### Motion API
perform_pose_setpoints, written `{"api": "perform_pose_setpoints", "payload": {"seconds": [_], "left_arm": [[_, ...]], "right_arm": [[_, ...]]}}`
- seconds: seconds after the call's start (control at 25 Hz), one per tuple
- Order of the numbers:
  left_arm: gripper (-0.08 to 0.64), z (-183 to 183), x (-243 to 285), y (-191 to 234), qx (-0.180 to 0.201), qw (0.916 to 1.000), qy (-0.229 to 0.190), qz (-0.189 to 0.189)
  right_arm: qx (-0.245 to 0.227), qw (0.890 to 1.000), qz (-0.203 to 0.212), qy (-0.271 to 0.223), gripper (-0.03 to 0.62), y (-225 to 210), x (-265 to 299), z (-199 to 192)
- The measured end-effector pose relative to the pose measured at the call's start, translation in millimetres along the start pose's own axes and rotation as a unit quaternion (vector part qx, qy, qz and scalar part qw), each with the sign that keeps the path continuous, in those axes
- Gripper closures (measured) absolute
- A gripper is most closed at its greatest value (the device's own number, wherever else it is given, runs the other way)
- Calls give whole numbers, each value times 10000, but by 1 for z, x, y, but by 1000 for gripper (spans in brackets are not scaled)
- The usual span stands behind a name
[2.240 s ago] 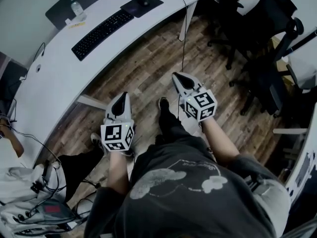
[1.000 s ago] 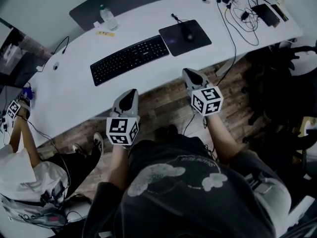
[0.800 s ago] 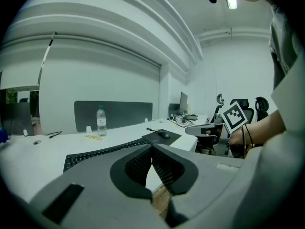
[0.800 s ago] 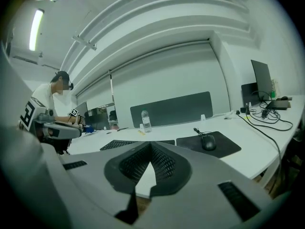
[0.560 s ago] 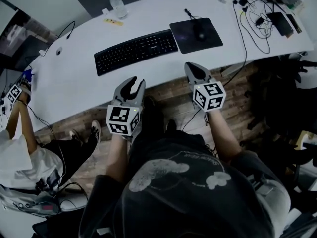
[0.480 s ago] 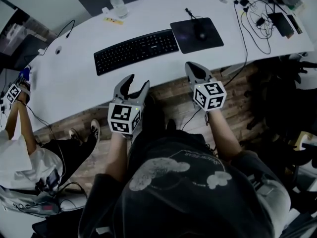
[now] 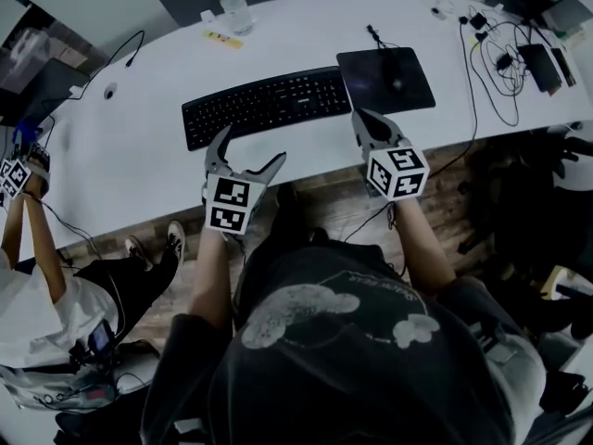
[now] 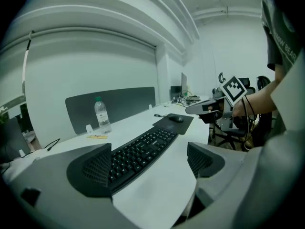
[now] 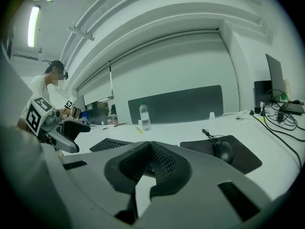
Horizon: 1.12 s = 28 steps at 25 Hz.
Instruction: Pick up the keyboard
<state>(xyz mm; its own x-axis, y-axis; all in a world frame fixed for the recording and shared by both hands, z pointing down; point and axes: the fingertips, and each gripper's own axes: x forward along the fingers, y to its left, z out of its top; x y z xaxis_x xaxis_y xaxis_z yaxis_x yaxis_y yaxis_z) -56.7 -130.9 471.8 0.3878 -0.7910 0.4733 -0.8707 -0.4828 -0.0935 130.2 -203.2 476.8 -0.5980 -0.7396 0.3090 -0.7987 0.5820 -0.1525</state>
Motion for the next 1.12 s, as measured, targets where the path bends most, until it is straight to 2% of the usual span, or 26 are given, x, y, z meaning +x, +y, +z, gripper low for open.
{"api": "perform_pose_setpoints", "payload": {"seconds": [0.2,0.32,0.52,0.72,1.12], "left_arm": [[70,-5,29,29,81,9990,384,-197],[63,-18,44,40,369,9951,829,-397],[63,-49,63,59,1131,9765,1719,-646],[61,-66,75,81,1619,9610,2095,-803],[46,-87,94,104,1895,9265,2775,-1694]], "right_arm": [[-24,9999,79,128,600,-6,45,10],[-2,9997,98,203,600,-10,68,14],[16,9994,107,320,600,-13,96,20],[16,9991,68,428,600,-16,119,21],[-67,9975,100,697,600,-15,153,20]]}}
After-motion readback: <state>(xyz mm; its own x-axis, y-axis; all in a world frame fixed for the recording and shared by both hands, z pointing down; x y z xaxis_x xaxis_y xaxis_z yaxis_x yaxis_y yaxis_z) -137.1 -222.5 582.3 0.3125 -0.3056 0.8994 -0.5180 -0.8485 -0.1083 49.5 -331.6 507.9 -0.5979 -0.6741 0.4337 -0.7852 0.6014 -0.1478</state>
